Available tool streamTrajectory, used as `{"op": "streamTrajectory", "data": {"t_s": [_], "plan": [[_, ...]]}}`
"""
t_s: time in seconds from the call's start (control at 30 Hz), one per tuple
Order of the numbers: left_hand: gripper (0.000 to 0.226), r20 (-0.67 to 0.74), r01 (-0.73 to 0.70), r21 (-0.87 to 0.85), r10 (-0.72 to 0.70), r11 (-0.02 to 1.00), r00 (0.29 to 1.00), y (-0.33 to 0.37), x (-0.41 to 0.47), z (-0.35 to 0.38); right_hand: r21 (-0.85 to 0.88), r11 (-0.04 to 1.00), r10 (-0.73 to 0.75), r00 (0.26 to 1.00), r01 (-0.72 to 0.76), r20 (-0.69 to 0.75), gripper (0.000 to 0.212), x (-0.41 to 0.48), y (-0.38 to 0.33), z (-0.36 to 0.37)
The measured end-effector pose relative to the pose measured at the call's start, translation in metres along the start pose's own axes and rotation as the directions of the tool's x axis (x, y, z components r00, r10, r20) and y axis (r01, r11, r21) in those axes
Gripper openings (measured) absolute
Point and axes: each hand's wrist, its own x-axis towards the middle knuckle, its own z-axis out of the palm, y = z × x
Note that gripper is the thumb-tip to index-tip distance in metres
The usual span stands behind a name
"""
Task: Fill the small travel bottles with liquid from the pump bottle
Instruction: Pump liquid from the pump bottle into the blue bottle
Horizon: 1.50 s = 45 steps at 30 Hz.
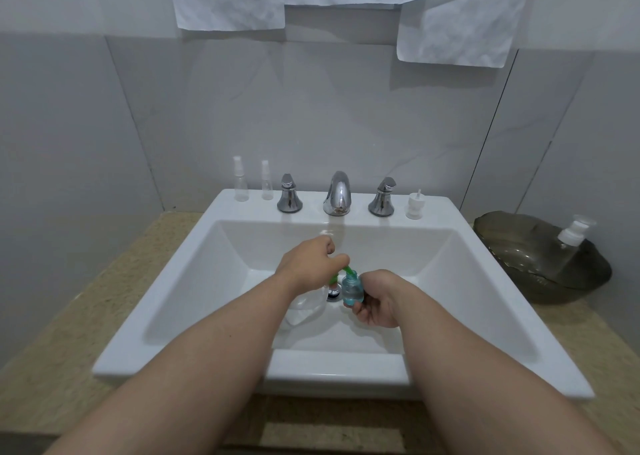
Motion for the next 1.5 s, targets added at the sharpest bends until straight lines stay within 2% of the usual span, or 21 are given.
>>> {"op": "streamTrajectory", "data": {"t_s": [0.33,0.53,0.77,1.2,1.5], "plan": [[0.032,-0.012,-0.004,0.023,0.004,1.0,1.0,0.0,-0.0024,-0.0013,-0.019,1.0,0.007,1.0,-0.007,0.004,0.037,-0.0054,0.0001,0.0017],[0.046,-0.022,0.0,0.048,0.001,0.999,1.0,0.0002,-0.0067,-0.0045,0.031,1.0,-0.005,1.0,0.005,-0.013,0.039,-0.0085,-0.0019,0.0007],[0.049,-0.028,0.003,0.063,-0.001,0.998,1.0,0.0018,-0.0075,-0.0044,0.038,0.999,-0.003,1.0,0.004,-0.014,0.038,-0.0102,-0.0027,0.0007],[0.032,-0.017,0.006,0.029,-0.005,1.0,1.0,0.0006,-0.0025,-0.0009,0.013,1.0,-0.013,1.0,0.013,-0.006,0.037,-0.005,-0.0008,0.0005],[0.03,-0.003,0.006,0.019,-0.006,1.0,1.0,0.0005,-0.0014,-0.0015,0.014,1.0,-0.014,1.0,0.014,-0.003,0.038,-0.0062,-0.0014,0.001]]}}
